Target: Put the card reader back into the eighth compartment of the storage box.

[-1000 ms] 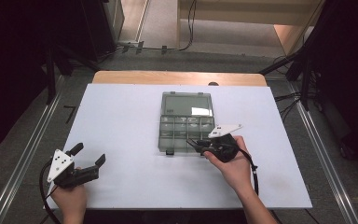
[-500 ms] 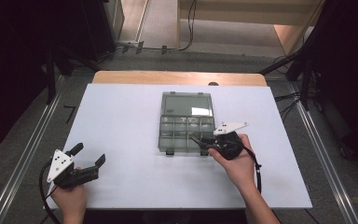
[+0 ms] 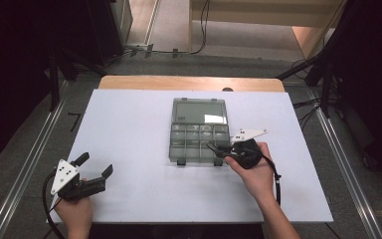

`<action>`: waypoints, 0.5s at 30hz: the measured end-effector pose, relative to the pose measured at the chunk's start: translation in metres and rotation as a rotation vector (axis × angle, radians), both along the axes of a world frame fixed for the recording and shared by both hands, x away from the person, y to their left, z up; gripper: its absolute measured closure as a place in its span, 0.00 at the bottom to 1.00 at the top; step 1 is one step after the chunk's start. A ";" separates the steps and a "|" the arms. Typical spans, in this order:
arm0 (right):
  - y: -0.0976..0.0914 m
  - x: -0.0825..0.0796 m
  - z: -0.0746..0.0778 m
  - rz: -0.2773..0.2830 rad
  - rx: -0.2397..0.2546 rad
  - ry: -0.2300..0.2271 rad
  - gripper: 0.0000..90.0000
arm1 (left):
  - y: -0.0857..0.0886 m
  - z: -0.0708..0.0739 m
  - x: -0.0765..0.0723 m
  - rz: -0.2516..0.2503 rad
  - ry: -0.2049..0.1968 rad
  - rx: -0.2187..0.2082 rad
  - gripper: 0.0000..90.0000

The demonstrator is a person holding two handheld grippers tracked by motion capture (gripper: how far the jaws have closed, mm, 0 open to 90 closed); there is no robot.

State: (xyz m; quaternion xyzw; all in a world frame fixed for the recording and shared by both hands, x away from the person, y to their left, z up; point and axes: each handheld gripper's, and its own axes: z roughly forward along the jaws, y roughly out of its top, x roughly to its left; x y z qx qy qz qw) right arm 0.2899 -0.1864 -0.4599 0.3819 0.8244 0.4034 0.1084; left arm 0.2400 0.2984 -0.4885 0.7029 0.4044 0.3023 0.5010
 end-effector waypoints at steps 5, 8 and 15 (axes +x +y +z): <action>-0.003 0.001 -0.001 -0.008 -0.003 -0.002 0.79 | -0.001 0.000 0.000 0.002 0.001 0.005 0.10; -0.004 0.002 -0.002 -0.017 -0.006 -0.004 0.79 | -0.001 0.000 0.000 0.002 0.001 0.004 0.10; -0.009 0.003 -0.003 -0.035 -0.006 -0.003 0.79 | -0.001 0.000 0.000 0.001 0.001 0.009 0.10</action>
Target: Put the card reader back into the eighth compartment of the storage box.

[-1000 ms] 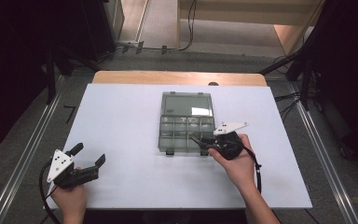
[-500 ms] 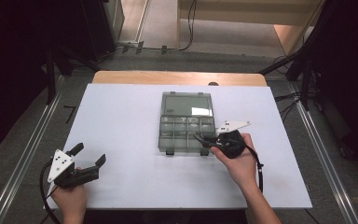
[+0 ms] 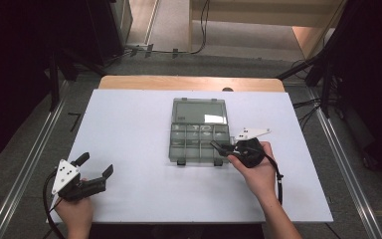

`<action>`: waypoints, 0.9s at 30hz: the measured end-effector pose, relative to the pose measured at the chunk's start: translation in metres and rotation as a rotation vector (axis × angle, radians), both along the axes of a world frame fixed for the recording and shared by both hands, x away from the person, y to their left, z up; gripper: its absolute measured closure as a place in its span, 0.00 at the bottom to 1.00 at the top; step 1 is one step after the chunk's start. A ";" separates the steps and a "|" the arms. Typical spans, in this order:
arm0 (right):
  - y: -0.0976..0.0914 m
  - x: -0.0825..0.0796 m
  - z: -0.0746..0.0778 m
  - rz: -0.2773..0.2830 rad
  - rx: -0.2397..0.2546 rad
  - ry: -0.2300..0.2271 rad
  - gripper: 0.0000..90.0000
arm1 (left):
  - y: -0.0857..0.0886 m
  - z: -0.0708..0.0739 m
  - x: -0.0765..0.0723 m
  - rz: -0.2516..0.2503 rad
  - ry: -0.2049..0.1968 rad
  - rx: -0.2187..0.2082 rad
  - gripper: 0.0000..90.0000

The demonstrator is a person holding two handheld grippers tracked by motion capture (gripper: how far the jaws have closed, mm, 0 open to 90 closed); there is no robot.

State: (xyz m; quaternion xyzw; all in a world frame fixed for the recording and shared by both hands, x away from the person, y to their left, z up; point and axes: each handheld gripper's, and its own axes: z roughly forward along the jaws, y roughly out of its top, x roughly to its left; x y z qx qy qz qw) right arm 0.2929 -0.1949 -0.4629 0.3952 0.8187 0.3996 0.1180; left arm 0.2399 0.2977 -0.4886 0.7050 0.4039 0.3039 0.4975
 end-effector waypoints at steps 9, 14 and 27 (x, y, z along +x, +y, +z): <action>-0.005 0.002 -0.002 -0.026 -0.002 0.000 0.79 | 0.000 0.000 0.000 0.001 0.001 0.003 0.10; -0.008 0.002 -0.003 -0.041 -0.003 -0.005 0.79 | 0.000 0.000 0.000 0.000 0.000 0.005 0.10; -0.017 0.003 -0.003 -0.082 0.043 -0.028 0.41 | 0.000 0.000 0.000 0.002 0.001 0.001 0.10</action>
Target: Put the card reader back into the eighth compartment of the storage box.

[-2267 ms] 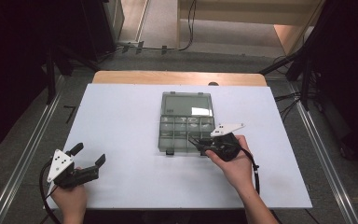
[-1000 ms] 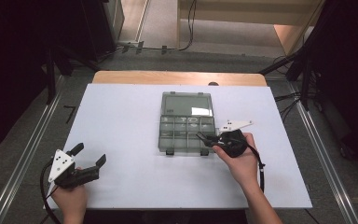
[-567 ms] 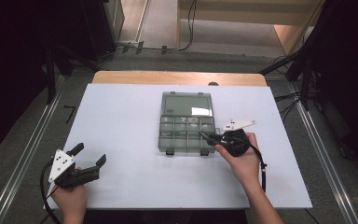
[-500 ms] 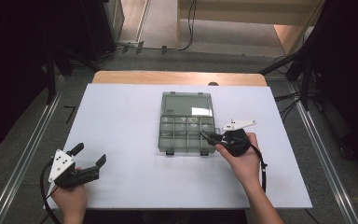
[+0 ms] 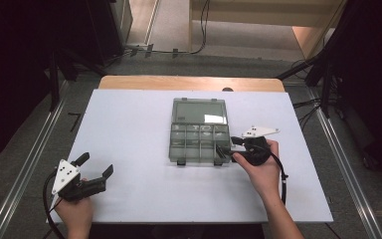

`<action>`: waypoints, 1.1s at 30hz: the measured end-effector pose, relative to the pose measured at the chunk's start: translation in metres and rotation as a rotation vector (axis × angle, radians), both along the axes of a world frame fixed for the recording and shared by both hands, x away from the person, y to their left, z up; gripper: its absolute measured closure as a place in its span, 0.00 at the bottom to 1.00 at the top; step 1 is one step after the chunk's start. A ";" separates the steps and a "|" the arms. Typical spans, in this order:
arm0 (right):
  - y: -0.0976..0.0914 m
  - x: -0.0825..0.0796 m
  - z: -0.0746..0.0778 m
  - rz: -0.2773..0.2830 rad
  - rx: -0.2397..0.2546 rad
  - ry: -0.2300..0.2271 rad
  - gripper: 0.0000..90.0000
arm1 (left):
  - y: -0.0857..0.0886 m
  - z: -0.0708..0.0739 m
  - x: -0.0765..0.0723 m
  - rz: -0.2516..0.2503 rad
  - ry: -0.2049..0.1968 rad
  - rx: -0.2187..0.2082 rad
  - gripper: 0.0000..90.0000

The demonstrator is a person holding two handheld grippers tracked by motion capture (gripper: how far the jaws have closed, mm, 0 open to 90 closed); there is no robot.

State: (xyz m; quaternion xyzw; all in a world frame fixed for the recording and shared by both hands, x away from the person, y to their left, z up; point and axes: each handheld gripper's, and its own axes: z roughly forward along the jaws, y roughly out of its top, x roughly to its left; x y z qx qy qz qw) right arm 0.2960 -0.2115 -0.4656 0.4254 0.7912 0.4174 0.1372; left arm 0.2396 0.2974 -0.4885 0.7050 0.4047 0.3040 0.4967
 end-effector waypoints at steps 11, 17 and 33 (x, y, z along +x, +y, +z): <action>-0.022 -0.008 0.001 -0.019 0.103 -0.094 0.09 | 0.000 0.000 0.000 -0.002 0.000 -0.001 0.10; -0.032 -0.014 0.000 -0.015 0.137 -0.115 0.00 | 0.000 0.000 0.000 -0.004 0.000 -0.003 0.10; -0.056 -0.032 -0.009 -0.047 0.146 -0.166 0.00 | 0.001 0.000 0.000 -0.008 0.001 -0.004 0.10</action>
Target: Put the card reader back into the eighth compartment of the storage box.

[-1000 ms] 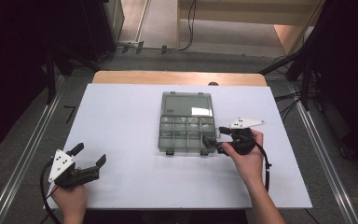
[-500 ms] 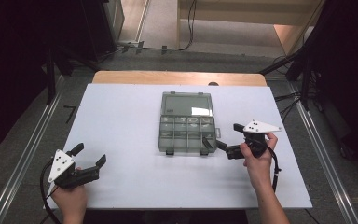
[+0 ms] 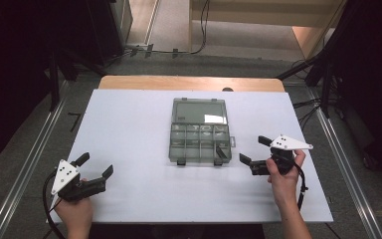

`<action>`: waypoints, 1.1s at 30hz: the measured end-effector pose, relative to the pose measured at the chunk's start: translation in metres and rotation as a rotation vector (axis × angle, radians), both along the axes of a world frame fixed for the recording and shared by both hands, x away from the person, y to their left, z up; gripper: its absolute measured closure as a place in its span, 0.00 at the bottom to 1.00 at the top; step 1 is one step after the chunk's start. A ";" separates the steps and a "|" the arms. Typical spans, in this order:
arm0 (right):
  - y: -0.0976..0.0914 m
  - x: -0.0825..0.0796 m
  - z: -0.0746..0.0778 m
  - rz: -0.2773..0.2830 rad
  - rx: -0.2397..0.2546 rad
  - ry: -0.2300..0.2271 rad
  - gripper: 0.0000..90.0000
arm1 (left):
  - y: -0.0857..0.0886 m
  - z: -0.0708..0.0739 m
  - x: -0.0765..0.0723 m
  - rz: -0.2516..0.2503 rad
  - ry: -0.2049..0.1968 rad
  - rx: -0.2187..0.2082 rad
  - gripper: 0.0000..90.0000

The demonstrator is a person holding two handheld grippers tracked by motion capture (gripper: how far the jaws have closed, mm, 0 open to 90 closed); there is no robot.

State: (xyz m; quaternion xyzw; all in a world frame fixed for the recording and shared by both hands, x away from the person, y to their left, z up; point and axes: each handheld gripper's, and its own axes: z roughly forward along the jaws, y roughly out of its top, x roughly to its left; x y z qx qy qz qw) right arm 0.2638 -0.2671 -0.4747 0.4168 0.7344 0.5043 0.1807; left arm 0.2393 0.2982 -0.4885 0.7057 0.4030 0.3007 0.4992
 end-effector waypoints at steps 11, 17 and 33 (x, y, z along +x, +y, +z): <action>-0.022 -0.014 -0.011 -0.037 0.007 -0.007 0.00 | 0.000 0.000 0.000 -0.002 -0.001 -0.001 0.10; -0.034 -0.024 -0.016 -0.054 0.003 -0.007 0.00 | 0.000 0.000 0.000 -0.002 0.000 -0.002 0.10; -0.066 -0.049 -0.026 -0.098 0.008 -0.001 0.00 | 0.001 0.001 0.001 0.004 -0.002 -0.009 0.10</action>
